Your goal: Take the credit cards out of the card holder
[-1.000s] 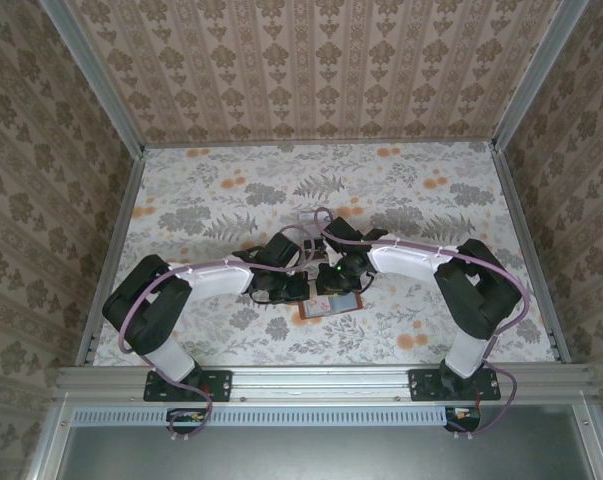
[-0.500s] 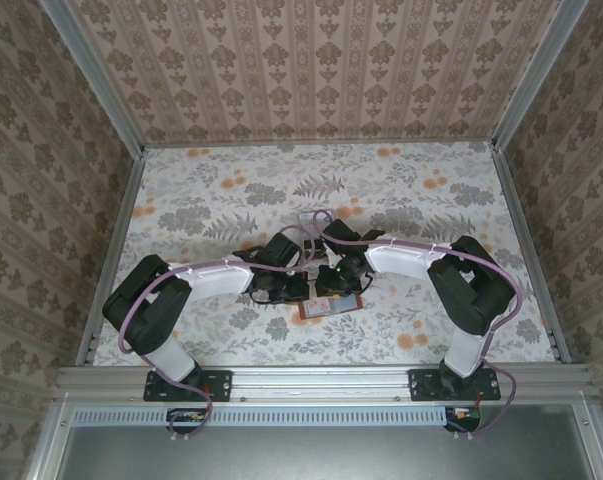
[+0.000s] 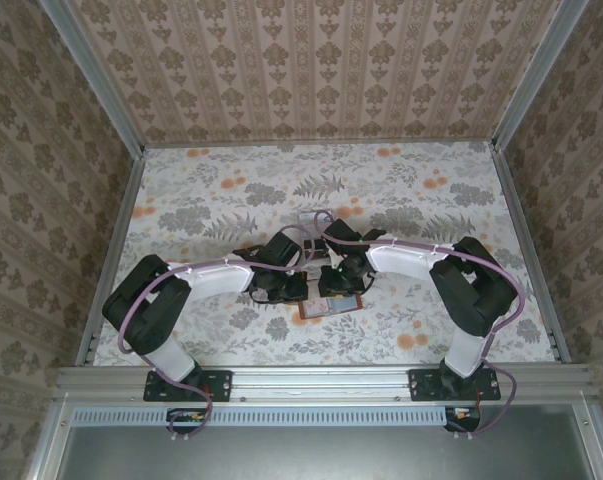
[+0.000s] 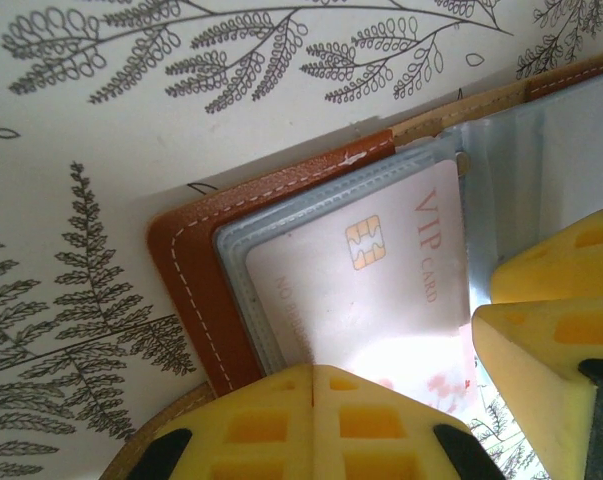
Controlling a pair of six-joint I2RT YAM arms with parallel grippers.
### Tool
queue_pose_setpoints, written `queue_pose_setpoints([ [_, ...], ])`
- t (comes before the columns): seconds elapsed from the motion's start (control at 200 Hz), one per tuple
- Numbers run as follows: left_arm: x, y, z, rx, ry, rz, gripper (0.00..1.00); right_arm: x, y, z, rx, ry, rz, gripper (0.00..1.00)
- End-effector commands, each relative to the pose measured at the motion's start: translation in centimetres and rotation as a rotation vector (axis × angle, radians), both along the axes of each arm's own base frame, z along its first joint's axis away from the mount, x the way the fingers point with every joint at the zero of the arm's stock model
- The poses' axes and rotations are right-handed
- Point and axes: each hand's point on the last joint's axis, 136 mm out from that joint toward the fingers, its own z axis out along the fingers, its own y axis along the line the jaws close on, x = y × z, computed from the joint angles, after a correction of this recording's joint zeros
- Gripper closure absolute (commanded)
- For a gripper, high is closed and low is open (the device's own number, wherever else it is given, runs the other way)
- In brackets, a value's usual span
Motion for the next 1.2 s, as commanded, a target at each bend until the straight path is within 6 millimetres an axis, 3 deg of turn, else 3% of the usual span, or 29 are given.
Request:
queue_pose_setpoints([
  [0.0, -0.2, 0.5, -0.4, 0.045, 0.007, -0.016, 0.97, -0.2, 0.8, 0.8, 0.07, 0.008, -0.005, 0.76],
  [0.565, -0.3, 0.4, -0.7, 0.047, 0.013, -0.019, 0.97, -0.2, 1.0, -0.3, 0.072, 0.032, -0.001, 0.8],
  [0.74, -0.1, 0.5, -0.1, 0.047, -0.002, -0.017, 0.91, -0.2, 0.2, -1.1, 0.024, 0.037, -0.006, 0.78],
  [1.195, -0.3, 1.1, -0.2, 0.07, -0.002, -0.016, 0.94, 0.3, -1.1, 0.0, -0.043, -0.017, -0.004, 0.76],
])
